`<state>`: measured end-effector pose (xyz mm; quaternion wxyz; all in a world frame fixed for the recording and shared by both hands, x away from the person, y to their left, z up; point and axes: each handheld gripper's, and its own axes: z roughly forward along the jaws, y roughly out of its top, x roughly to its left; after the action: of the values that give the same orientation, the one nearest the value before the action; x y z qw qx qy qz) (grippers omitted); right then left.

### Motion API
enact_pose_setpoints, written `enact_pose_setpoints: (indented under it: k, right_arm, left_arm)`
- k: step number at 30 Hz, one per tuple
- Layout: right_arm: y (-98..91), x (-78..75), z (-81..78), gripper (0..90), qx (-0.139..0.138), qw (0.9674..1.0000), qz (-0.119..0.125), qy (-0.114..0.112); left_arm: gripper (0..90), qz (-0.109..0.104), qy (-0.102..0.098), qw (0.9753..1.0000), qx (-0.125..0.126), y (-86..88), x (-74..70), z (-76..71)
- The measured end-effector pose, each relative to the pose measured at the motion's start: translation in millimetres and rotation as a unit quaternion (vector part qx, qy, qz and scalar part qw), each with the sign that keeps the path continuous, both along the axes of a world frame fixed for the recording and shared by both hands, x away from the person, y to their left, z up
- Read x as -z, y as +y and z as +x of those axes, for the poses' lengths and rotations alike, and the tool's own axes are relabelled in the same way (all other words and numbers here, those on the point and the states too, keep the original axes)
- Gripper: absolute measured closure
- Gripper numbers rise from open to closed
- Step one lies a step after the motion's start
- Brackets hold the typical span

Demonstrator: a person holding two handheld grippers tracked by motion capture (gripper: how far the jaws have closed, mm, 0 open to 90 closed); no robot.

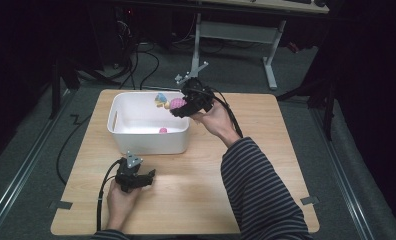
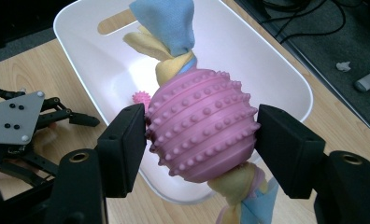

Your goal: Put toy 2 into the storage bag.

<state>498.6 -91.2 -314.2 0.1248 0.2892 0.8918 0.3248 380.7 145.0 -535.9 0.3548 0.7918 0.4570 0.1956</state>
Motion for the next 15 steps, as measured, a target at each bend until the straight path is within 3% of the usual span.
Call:
enact_pose_setpoints:
  k: [15]
  right_arm:
    - [28.4, 9.6, 6.5, 34.8, -0.019, 0.9997, -0.008, 0.01]
  left_arm:
    - [25.7, 0.002, 0.001, 1.0, 0.002, 0.2, -0.2, -0.1]
